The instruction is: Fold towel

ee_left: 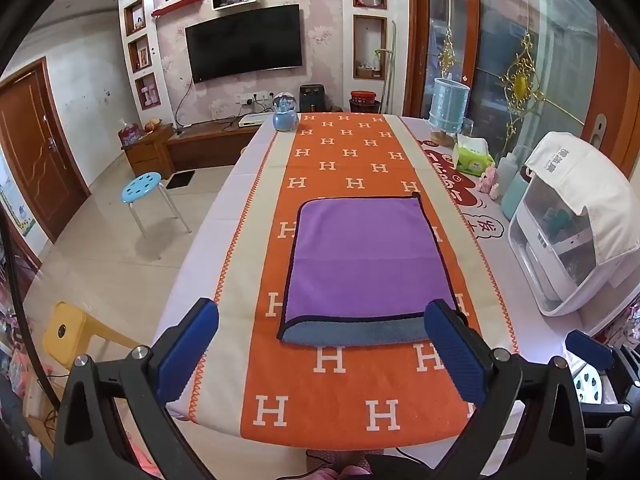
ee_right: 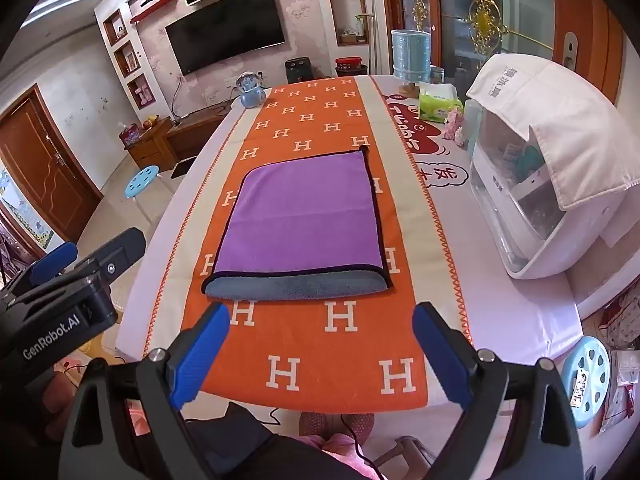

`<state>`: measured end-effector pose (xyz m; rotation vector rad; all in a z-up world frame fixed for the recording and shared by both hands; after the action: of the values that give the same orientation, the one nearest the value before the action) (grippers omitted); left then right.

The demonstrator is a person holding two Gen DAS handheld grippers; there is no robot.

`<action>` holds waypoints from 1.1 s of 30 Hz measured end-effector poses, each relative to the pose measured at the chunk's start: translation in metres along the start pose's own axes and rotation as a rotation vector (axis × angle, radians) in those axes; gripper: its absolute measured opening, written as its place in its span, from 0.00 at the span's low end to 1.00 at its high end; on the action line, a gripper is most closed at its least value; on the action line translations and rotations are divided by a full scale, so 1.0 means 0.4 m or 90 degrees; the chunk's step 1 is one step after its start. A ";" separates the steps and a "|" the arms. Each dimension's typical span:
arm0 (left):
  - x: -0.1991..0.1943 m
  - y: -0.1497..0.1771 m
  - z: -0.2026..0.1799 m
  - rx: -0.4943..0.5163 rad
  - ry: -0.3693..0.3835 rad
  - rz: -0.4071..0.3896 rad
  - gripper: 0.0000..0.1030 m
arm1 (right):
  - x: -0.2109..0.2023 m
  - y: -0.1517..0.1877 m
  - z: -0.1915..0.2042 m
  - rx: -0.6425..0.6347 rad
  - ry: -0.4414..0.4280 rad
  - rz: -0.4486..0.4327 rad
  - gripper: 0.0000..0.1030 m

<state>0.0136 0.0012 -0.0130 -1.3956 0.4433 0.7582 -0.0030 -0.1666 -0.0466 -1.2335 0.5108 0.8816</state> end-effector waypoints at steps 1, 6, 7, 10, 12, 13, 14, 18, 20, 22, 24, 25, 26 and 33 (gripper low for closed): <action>-0.001 0.000 -0.003 0.010 -0.009 0.000 0.99 | 0.000 0.000 0.000 0.002 -0.004 -0.002 0.91; -0.013 0.003 -0.009 0.012 -0.003 -0.004 0.99 | -0.001 0.000 -0.001 0.004 -0.008 -0.003 0.91; -0.013 0.003 -0.010 0.014 0.000 -0.002 0.99 | -0.001 0.000 -0.001 0.004 -0.007 -0.003 0.91; -0.003 -0.014 0.010 0.017 0.005 0.001 0.99 | -0.001 0.000 -0.001 0.004 -0.007 -0.003 0.91; -0.002 -0.019 0.018 0.015 0.008 0.001 0.99 | -0.001 -0.001 -0.002 0.004 -0.006 -0.003 0.91; -0.001 -0.022 0.023 0.014 0.009 0.001 0.99 | -0.001 -0.001 -0.002 0.003 -0.006 -0.003 0.91; 0.001 -0.025 0.029 0.012 0.010 0.001 0.99 | -0.001 -0.001 -0.003 0.003 -0.005 -0.003 0.91; -0.008 -0.002 -0.010 0.019 0.009 -0.012 0.99 | -0.002 -0.002 -0.003 0.003 -0.005 -0.003 0.91; -0.007 -0.003 -0.010 0.020 0.012 -0.011 0.99 | 0.000 0.004 0.005 0.003 -0.005 -0.004 0.91; -0.005 -0.003 -0.011 0.020 0.012 -0.011 0.99 | 0.004 0.010 0.012 0.002 -0.006 -0.004 0.91; -0.006 0.000 -0.011 0.019 0.009 -0.012 0.99 | -0.005 0.001 0.013 0.001 -0.005 -0.005 0.91; -0.005 0.001 -0.008 0.017 0.008 -0.012 0.99 | -0.008 -0.006 0.012 0.000 -0.004 -0.005 0.91; -0.004 0.002 -0.007 0.016 0.007 -0.011 0.99 | -0.005 -0.011 -0.005 0.000 -0.003 -0.006 0.91; -0.002 0.001 0.003 0.012 0.007 -0.009 0.99 | -0.010 -0.008 -0.005 0.002 0.000 -0.006 0.91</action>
<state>0.0125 0.0024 -0.0126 -1.3844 0.4478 0.7336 -0.0024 -0.1701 -0.0425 -1.2316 0.5070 0.8725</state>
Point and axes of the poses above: each gripper's, at about its wrist camera, not at the fingertips, and x roughly the way its jaws point, z to its left, y to its underside, the point moved 2 cm from there along x, roughly the way its jaws point, and after that the axes turned 12 degrees about -y, right-handed, at the moved point
